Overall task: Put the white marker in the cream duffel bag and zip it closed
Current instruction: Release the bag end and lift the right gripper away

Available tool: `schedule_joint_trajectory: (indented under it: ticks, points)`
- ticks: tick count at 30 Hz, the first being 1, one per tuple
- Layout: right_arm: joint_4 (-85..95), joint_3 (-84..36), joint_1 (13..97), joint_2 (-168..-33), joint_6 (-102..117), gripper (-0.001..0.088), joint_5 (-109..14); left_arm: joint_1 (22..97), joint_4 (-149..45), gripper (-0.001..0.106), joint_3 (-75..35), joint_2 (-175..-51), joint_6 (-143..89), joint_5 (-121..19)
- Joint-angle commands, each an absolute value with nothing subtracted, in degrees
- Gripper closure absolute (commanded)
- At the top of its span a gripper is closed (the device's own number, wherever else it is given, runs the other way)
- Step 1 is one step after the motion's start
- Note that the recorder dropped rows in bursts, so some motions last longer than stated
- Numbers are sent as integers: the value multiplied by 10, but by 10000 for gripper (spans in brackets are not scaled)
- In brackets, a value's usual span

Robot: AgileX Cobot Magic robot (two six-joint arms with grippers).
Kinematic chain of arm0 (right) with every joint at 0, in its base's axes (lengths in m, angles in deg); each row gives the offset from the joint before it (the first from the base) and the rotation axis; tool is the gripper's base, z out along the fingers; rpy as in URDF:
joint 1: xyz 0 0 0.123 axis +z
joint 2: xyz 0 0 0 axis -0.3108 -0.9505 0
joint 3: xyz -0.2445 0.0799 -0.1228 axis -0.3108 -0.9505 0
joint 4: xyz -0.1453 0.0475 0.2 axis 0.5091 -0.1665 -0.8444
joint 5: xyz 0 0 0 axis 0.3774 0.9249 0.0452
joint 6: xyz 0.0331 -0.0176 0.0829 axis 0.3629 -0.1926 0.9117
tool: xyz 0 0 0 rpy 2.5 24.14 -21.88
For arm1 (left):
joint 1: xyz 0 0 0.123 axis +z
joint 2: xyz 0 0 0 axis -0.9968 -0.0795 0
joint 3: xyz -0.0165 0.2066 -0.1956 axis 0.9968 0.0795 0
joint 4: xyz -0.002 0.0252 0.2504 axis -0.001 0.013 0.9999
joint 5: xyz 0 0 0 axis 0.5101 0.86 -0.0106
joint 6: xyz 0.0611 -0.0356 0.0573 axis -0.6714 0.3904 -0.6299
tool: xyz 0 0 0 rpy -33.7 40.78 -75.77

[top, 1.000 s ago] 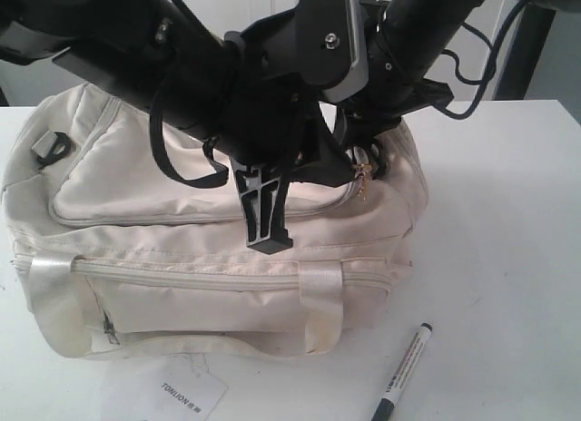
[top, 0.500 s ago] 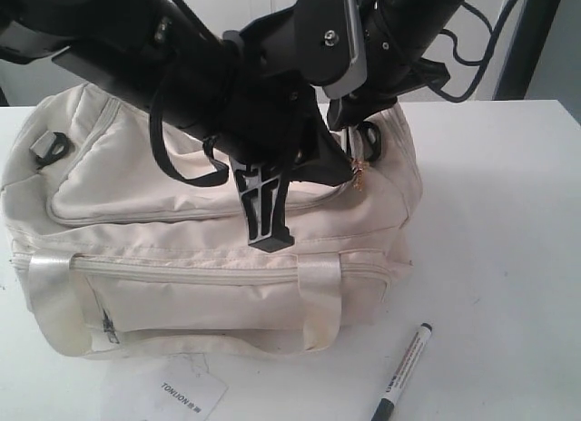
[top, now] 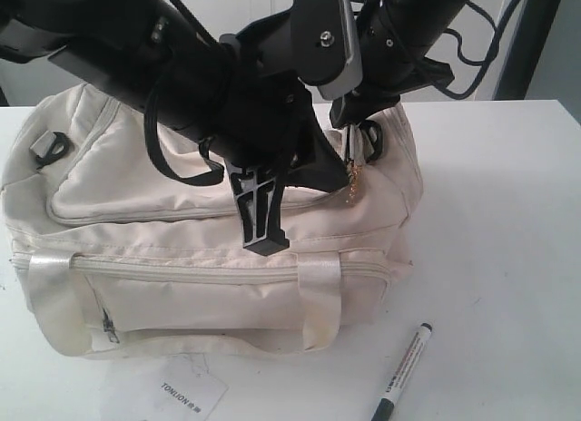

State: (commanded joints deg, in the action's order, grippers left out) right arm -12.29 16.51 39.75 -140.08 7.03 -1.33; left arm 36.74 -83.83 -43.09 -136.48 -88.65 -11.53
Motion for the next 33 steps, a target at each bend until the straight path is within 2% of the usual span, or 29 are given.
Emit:
schedule_joint_trajectory:
  ticks: [33]
  points:
    - [-128,165,375,-1401,92,868,-55,367,-881,1053,-431,-1364,-909,-2]
